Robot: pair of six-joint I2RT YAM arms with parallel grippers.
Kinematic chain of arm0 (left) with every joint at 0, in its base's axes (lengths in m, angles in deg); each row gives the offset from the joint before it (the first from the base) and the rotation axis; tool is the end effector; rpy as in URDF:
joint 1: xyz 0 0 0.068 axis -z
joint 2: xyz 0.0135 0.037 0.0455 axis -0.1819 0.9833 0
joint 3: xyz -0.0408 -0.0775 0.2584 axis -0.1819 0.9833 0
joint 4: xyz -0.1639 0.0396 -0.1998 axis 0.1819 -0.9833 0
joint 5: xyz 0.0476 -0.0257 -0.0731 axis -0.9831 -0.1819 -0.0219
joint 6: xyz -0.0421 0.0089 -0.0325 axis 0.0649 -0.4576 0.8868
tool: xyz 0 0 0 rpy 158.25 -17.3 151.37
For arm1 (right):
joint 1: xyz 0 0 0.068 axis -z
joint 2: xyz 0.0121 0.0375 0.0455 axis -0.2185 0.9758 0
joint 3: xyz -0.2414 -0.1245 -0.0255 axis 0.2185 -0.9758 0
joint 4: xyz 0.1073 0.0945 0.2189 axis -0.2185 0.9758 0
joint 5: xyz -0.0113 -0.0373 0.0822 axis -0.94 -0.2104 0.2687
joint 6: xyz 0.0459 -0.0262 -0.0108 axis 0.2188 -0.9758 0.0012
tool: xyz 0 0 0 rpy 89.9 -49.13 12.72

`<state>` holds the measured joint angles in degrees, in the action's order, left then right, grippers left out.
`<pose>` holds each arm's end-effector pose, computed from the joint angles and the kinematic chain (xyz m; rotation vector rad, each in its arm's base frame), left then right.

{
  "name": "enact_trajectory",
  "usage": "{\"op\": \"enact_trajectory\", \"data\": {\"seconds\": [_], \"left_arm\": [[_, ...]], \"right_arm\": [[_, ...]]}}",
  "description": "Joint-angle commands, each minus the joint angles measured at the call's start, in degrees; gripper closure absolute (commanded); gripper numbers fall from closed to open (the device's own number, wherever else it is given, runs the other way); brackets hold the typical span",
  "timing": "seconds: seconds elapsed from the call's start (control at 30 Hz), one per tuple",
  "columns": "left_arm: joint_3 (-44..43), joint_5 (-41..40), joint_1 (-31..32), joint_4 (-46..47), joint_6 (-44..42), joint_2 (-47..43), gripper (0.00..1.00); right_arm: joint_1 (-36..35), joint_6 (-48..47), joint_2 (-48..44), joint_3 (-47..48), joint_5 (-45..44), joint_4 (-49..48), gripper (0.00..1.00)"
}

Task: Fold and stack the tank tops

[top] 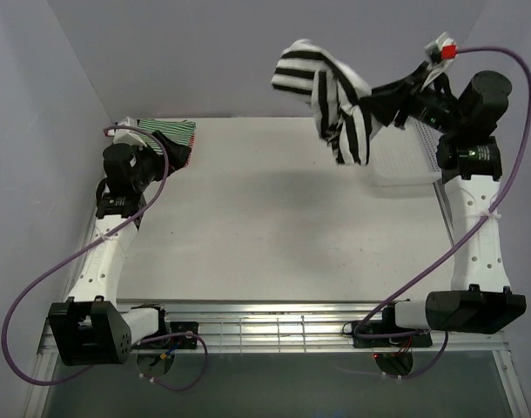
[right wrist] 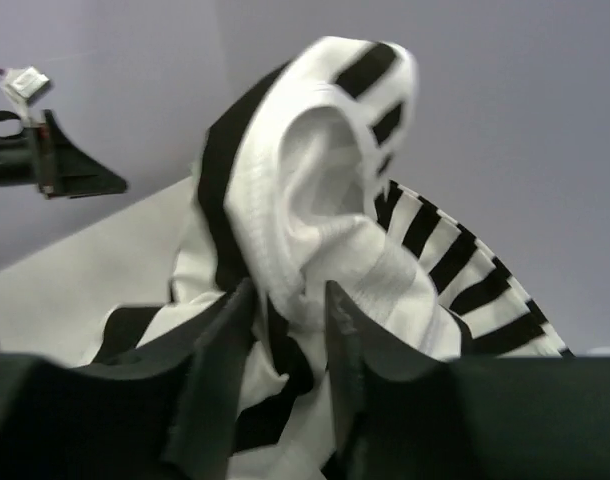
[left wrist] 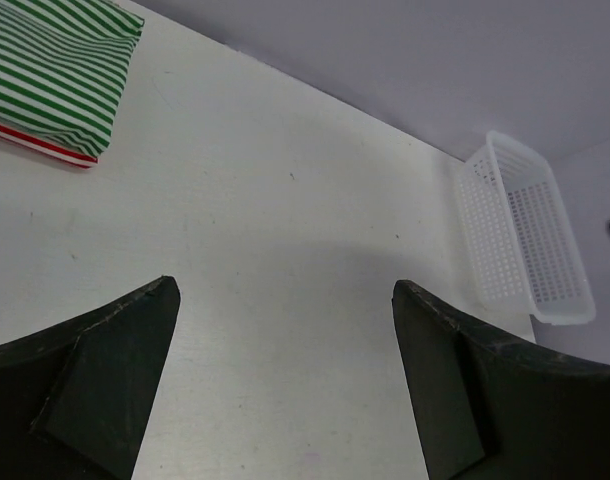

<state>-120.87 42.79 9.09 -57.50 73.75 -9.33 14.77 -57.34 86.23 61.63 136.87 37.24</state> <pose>0.2809 -0.0027 0.3411 -0.3407 1.8532 -0.6038 0.2791 0.0156 0.5423 -0.5829 1.3292 0.6260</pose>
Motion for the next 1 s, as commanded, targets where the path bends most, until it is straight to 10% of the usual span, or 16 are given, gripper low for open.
{"op": "enact_trajectory", "data": {"seconds": [0.0, 0.17, 0.53, 0.97], "left_arm": [[2.9, -2.1, -0.1, -2.4, 5.0, -4.2, 0.02], [5.7, -2.7, -0.1, -8.5, 11.9, -5.0, 0.02], [16.1, 2.0, 4.9, -18.3, 10.0, -2.5, 0.02], [8.9, -6.3, 15.0, -11.3, 12.4, 20.5, 0.02]], "right_arm": [[0.1, 8.2, -3.7, -17.9, 9.0, -6.0, 0.53], [0.0, 2.6, -7.0, -39.5, -13.0, 5.8, 0.04], [-11.7, 4.2, -18.1, -57.8, -32.5, 14.4, 0.1], [-18.4, 19.5, -23.6, -73.2, -41.3, 17.8, 0.1]]}}
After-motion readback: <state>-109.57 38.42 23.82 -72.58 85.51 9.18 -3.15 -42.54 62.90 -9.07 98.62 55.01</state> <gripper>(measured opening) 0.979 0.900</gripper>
